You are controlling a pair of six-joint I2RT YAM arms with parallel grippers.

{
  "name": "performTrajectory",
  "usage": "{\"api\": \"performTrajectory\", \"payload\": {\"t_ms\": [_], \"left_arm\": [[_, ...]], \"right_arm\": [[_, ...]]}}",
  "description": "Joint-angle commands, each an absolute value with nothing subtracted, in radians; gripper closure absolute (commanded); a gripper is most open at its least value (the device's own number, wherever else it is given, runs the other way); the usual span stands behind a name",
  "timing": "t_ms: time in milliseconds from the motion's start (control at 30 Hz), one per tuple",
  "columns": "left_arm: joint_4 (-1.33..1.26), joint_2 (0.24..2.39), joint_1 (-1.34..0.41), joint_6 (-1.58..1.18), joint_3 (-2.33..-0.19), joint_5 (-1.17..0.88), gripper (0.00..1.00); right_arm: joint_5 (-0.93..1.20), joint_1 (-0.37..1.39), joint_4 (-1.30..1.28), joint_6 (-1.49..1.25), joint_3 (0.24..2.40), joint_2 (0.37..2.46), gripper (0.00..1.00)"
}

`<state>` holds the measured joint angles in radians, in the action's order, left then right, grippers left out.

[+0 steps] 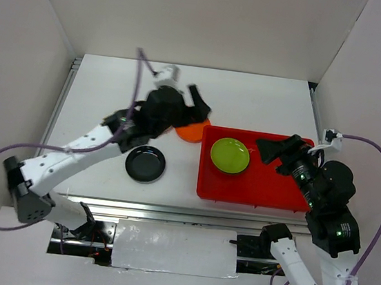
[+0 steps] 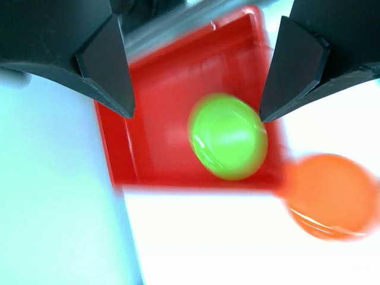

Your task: Place the plates into the plastic bin on the countertop

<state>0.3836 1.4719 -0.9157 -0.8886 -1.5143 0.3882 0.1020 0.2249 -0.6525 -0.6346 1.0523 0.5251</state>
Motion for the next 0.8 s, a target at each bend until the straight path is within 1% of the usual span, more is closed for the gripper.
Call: {"api": "performTrajectory", "payload": {"t_ms": [0,33,67,133,167,233,267,367,433,533,767], "left_arm": [[0.567,1.387,-0.661,-1.064,-1.337,0.551,0.01],[0.58,1.326,-0.6,-1.095,-1.284,0.543,0.01],[0.549,1.29,-0.475,-1.112,-1.162,0.525,0.01],[0.484,1.189,-0.335,-1.114,-1.039,0.405,0.01],[0.412,1.165,-0.189,-1.085,-0.944,0.341,0.01],[0.378,1.146,-0.065,-1.05,-0.885,0.2,0.01],[0.359,1.15,0.042,-1.033,-0.85,0.164,0.01],[0.196,1.199,0.167,-0.97,-0.789,0.033,0.01],[0.155,1.235,0.207,-0.95,-0.772,-0.053,0.01],[0.101,1.305,0.238,-0.95,-0.746,-0.095,0.01],[0.04,1.465,0.232,-0.968,-0.715,-0.103,0.01]], "right_arm": [[0.15,0.219,-0.589,-0.626,1.031,0.545,0.0],[0.172,0.219,-0.574,-0.626,1.019,0.545,0.0],[0.184,0.219,-0.563,-0.626,1.009,0.545,0.0],[0.237,0.219,-0.528,-0.626,0.987,0.548,0.0],[0.253,0.218,-0.517,-0.627,0.979,0.551,0.0],[0.291,0.219,-0.496,-0.632,0.967,0.561,0.0],[0.301,0.219,-0.489,-0.634,0.962,0.564,0.0],[0.324,0.221,-0.477,-0.637,0.957,0.577,0.0],[0.328,0.221,-0.476,-0.637,0.953,0.578,0.0],[0.336,0.221,-0.469,-0.638,0.942,0.575,0.0],[0.333,0.221,-0.479,-0.637,0.942,0.571,0.0]]}}
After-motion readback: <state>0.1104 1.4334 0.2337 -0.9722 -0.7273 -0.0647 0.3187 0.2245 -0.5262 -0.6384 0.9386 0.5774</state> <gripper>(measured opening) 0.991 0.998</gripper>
